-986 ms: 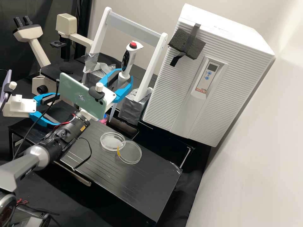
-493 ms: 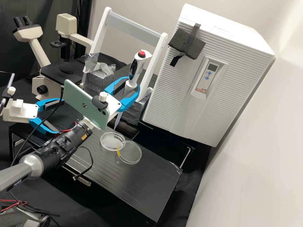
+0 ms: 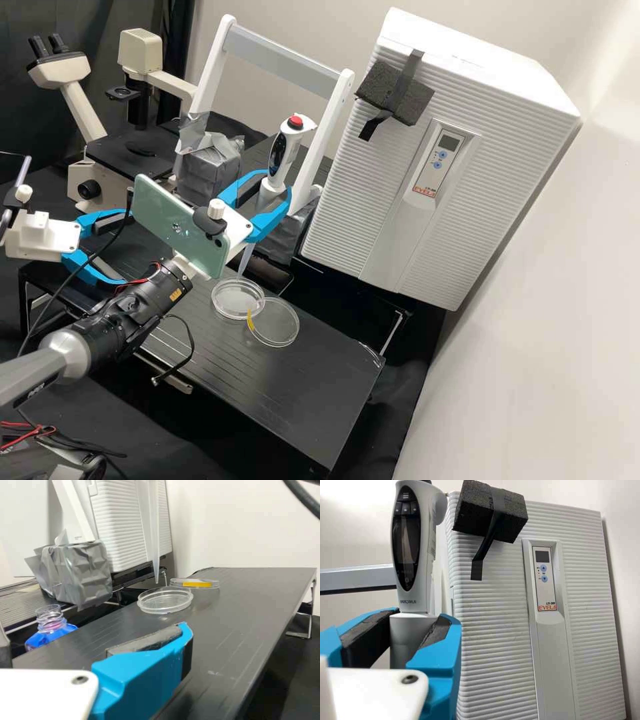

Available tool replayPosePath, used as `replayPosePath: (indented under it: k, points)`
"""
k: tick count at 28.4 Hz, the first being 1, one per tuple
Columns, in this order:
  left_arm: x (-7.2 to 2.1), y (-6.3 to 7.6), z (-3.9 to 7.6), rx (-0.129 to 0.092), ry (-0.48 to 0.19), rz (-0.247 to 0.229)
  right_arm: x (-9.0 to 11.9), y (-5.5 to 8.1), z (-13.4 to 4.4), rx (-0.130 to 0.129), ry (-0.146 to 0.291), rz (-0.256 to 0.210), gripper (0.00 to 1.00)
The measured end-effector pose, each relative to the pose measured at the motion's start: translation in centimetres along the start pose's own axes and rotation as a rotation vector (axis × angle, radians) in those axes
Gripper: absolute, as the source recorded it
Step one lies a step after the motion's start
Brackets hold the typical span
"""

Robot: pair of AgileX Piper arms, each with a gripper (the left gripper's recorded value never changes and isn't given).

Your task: Use the pipette

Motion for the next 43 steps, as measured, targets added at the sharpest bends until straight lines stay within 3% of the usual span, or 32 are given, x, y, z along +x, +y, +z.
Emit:
replayPosePath:
  k: [13,17,22,27,30,33,39,43]
  points:
    - [0.03,0.0,0.2,0.0,-0.008,-0.001,0.2,-0.2,0.2,-0.005,-0.001,-0.013,0.0]
    - [0.02,0.0,0.2,0.0,-0.005,-0.001,0.5,-0.7,-0.2,0.01,0.015,-0.034,0.0]
    - [-0.58,0.4,-1.2,-0.007,0.055,0.016,1.6,-1.0,-2.1,0.007,0.079,-0.049,0.0]
    - [-2.02,1.3,-3.4,-0.03,0.167,0.062,3.3,-1.2,-4.5,0.004,0.155,-0.051,0.0]
    - [-3.09,1.8,-4.6,-0.048,0.242,0.094,4.8,-1.5,-6.5,0.029,0.208,-0.051,0.0]
    - [-3.97,2.1,-5.7,-0.06,0.31,0.115,6.5,-1.9,-8.2,0.026,0.237,-0.064,0.0]
    - [-5.47,2.9,-6.9,-0.073,0.394,0.16,10.6,-3.3,-10.3,0.032,0.229,-0.157,0.0]
    - [-5.99,3.4,-7.2,-0.056,0.425,0.185,13.0,-4.5,-10.8,0.008,0.2,-0.263,0.0]
